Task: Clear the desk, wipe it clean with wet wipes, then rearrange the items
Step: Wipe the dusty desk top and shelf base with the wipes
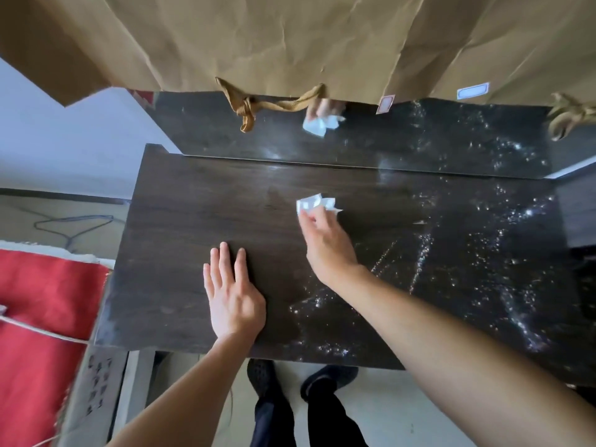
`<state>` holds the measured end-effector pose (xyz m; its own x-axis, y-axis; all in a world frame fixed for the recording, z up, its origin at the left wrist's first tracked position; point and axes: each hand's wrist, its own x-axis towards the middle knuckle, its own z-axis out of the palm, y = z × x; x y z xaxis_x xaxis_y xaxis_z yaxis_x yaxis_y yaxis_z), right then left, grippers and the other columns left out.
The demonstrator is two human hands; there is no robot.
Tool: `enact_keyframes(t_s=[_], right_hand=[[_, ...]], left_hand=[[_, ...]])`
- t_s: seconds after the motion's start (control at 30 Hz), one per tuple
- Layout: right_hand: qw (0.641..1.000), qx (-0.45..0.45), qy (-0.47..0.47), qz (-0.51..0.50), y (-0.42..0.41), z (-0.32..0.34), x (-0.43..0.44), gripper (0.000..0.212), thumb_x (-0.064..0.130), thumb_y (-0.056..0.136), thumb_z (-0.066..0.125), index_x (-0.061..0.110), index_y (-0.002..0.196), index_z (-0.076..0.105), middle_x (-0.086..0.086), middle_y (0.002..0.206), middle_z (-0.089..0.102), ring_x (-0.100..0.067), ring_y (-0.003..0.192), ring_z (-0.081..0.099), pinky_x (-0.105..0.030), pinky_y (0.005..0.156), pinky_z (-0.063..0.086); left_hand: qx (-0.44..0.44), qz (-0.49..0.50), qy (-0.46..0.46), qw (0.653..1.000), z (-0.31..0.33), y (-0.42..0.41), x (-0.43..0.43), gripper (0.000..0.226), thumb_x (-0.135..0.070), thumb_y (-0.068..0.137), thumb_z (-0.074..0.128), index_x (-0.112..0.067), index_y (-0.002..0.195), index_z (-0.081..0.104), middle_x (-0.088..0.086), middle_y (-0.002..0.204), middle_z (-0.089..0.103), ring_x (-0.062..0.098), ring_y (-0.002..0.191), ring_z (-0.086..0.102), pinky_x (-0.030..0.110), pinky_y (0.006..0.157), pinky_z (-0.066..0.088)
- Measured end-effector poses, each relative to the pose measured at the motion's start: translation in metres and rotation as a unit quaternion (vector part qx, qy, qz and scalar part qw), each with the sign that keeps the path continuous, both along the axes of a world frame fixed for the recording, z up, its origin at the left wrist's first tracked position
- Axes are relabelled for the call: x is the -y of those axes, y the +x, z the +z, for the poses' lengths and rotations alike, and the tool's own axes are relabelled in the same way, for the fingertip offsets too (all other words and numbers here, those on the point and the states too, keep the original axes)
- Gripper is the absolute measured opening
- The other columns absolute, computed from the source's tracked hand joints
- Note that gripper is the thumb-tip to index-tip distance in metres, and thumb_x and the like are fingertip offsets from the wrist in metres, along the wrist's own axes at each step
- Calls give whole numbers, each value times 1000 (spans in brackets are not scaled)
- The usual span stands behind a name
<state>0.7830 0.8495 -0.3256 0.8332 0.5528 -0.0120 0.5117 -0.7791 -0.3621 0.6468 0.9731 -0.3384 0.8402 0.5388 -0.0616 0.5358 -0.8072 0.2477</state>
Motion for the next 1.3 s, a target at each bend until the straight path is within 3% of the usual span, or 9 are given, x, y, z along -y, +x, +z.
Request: enact_keyframes(t_s=[0.1,0.27,0.37,0.57,0.67,0.83,1.0,1.2,1.3], right_hand=[[999,-20,5,32,34,2,38,66,-14,64,48,10,125,54,-16,102,51,-36,86,49,-42,60,46],[953,4,-66,-294,109,9,152,42,-12,76,48,1,116,55,-24,117,46,-42,103,47,-45,84,46],[924,-3,-66,-376,109,5,109,35,-6,82,47,-3,117,50,-23,124,41,-41,110,47,-43,89,44],[999,-38,-8,-25,75,7,7,58,-7,83,45,16,136,43,-13,113,44,-29,102,43,-37,80,41],[997,-29,28,-59,101,4,66,47,-2,87,50,23,126,58,-12,110,49,-28,101,47,-35,81,42],[978,56,82,-184,100,-13,82,41,-14,77,55,6,110,68,-20,96,53,-37,91,50,-40,79,48],[995,3,99,1,69,-14,5,55,-13,77,55,22,118,66,-7,90,54,-28,89,48,-32,80,42],[957,-125,65,252,-32,11,84,49,-12,84,53,23,116,67,4,92,49,-10,91,42,-20,79,38],[987,-79,58,128,18,12,95,46,-17,77,57,17,105,73,-3,89,56,-16,84,46,-17,73,33]], left_hand=[[-5,2,3,1000,1,1,0,59,-15,79,31,-5,136,43,19,152,26,34,142,15,47,117,9],[-4,1,9,1000,1,3,0,59,-13,77,34,-5,135,44,20,151,27,35,142,16,48,117,11],[-17,7,11,1000,3,4,1,60,-13,77,34,-5,136,43,20,152,26,35,142,14,47,116,8],[-22,-3,13,1000,5,4,-1,61,-18,78,29,-4,135,44,21,151,26,36,142,16,52,116,14],[-13,-3,11,1000,4,4,0,60,-17,78,29,-4,135,44,21,151,27,37,141,17,52,115,15],[-11,-9,17,1000,3,4,-1,60,-15,76,35,-4,134,44,22,150,28,39,140,18,51,115,14],[-1,-11,21,1000,3,4,-2,58,-14,77,35,-4,133,46,23,149,30,39,140,20,51,115,15],[-7,-18,13,1000,4,4,-3,59,-16,78,32,-3,133,46,24,149,29,39,140,19,49,115,12],[-5,-23,8,1000,4,3,-3,60,-18,78,31,-2,133,46,24,149,29,40,140,19,52,115,15]])
